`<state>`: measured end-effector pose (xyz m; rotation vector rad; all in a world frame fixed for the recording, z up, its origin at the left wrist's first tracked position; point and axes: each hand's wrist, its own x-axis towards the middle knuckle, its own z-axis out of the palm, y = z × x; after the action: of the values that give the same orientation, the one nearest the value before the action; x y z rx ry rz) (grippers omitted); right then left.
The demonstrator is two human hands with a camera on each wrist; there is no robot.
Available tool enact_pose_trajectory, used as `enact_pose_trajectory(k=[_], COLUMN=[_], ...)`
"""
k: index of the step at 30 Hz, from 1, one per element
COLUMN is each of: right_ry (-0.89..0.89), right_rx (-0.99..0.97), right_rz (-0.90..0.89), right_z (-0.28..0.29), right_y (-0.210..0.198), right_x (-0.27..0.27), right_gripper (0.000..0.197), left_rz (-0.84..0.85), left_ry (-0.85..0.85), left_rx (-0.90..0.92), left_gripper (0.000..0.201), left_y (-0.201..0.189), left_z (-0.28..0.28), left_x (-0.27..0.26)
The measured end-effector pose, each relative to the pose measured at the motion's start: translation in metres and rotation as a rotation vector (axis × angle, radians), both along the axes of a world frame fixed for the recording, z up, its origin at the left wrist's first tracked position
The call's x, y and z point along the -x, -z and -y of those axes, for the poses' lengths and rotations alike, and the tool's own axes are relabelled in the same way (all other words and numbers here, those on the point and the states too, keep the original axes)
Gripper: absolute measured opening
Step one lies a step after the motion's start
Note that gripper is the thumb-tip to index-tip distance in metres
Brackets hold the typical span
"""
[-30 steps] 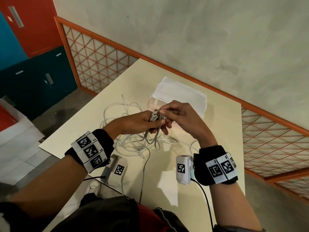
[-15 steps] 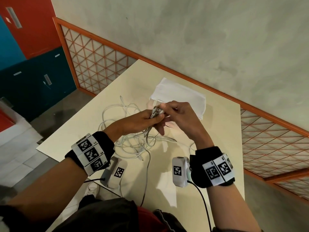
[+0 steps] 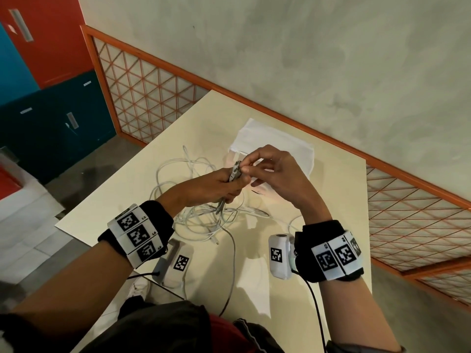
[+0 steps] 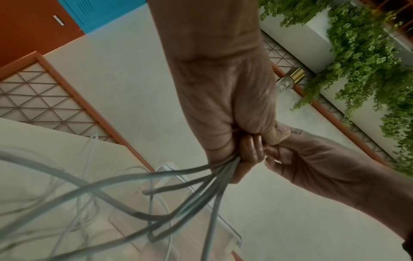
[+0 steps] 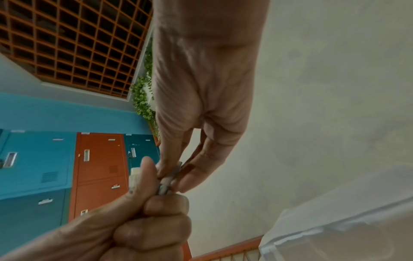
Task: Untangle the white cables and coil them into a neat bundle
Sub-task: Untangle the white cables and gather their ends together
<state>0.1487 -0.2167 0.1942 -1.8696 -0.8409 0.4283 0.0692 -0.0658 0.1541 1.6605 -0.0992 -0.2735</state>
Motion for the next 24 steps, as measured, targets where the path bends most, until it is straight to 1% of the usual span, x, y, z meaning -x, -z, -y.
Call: enact_pose_trajectory(k=[2,4,7,10,13,16,18,20,23,24], right_ry=[-0.030,-0.061,-0.109,-0.112,-0.083,-0.033,-0.006,0.029,0.064,0.062], right_rx=[0.042,0.078,0.088,0.084,0.054,0.012,0.042,0.063,0.019,0.005], right_rz=[0.064,0.089,0.059,0.021,0.002,-0.036,0.025,0.101,0.054,0.026], right_z=[-0.001,-0.001,0.000,-0.001,-0.002,-0.003,-0.004,-0.007,-0.009,-0.008], right_y=[0.000,-0.002,-0.001,-0.001,-0.002,-0.003,-0.002,-0.002,-0.001,-0.001], right_x=[-0.002,-0.004,-0.004,-0.004,-0.003,0.000,0.002,0.004,0.001,-0.001], right_gripper=[0.008,0.005,0.004,0.006,0.007,0.022,0.027,0.025,0.021,0.020], left_rz=[-0.008,-0.020,-0.036,-0.046,-0.050,-0.035,-0.010,0.023,-0.038,-0.061], left_ry=[0.013,0.029,0.042,0.046,0.043,0.015,-0.015,-0.024,0.007,0.011], left_rx=[-0.014,-0.026,-0.027,-0.041,-0.057,-0.095,-0.173,-0.243,-0.213,-0.186], left_gripper=[0.032,0.031,0.032,0.032,0.031,0.031,0.030,0.025,0.007,0.015], left_y=[0.001,-0.002,-0.007,-0.011,-0.011,-0.011,-0.012,-0.013,-0.011,-0.011], left_z=[-0.001,0.000,0.001,0.002,0.001,0.001,0.002,0.004,0.006,0.005], left_x=[0.002,0.004,0.006,0.008,0.009,0.009,0.007,0.007,0.005,0.006])
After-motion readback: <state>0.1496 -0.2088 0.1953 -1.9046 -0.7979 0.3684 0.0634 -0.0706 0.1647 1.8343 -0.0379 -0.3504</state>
